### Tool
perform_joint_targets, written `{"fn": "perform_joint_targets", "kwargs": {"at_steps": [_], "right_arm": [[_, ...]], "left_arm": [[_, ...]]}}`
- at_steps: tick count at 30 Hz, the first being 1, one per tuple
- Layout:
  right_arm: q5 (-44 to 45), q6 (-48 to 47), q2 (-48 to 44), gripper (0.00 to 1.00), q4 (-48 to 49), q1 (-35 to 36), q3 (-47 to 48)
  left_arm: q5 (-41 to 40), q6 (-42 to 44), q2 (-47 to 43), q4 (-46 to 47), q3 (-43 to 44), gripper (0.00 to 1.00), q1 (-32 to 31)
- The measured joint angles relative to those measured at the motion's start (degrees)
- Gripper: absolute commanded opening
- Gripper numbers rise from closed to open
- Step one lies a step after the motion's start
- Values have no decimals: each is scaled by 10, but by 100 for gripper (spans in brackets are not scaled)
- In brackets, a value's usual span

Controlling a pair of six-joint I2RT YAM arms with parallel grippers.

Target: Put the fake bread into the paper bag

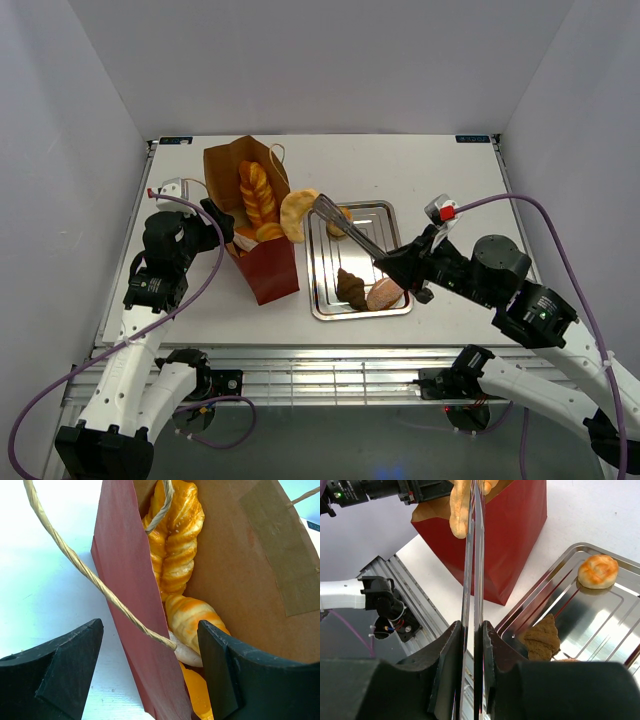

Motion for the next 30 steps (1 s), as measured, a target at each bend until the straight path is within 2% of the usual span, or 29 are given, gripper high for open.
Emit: {"fn": "perform_joint_targets", "kwargs": {"at_steps": [15,30], "right_arm": [[-24,0,30,17,30,0,0],[-24,-3,104,18,80,0,23]], "left_arm": [[0,0,5,0,0,86,0],[0,0,6,0,0,86,0]]}}
